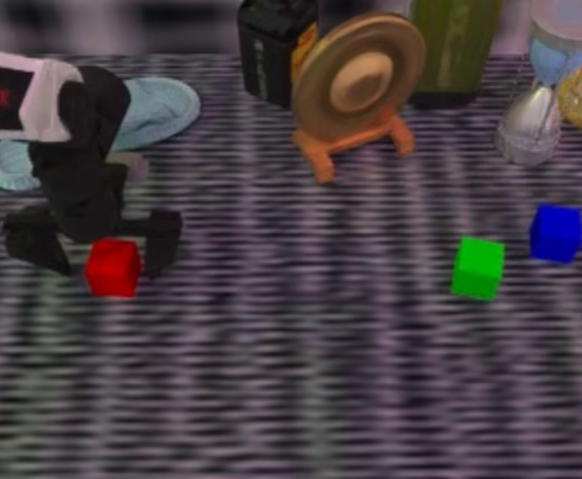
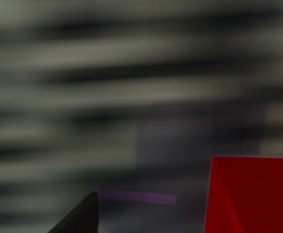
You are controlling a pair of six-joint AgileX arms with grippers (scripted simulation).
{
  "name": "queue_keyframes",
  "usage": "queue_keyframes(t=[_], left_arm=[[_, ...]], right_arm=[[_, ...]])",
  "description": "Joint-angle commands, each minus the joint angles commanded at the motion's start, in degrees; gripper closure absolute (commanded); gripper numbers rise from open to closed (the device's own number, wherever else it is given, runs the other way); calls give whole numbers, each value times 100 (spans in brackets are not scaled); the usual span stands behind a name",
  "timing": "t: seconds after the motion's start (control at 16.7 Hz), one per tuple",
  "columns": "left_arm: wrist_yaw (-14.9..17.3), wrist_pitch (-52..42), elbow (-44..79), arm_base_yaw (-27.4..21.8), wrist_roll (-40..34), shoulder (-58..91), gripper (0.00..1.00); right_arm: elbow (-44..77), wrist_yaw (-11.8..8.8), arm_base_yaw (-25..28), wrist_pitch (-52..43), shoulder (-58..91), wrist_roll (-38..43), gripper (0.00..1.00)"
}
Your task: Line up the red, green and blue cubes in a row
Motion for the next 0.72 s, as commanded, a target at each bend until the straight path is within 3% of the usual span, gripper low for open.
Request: queue_keyframes(t=[0.6,0.72], left_arm=[[0,0,0,0,0,0,98],[0,0,0,0,0,0,100]], right_arm=[[0,0,0,0,0,0,0],[0,0,0,0,0,0,0]])
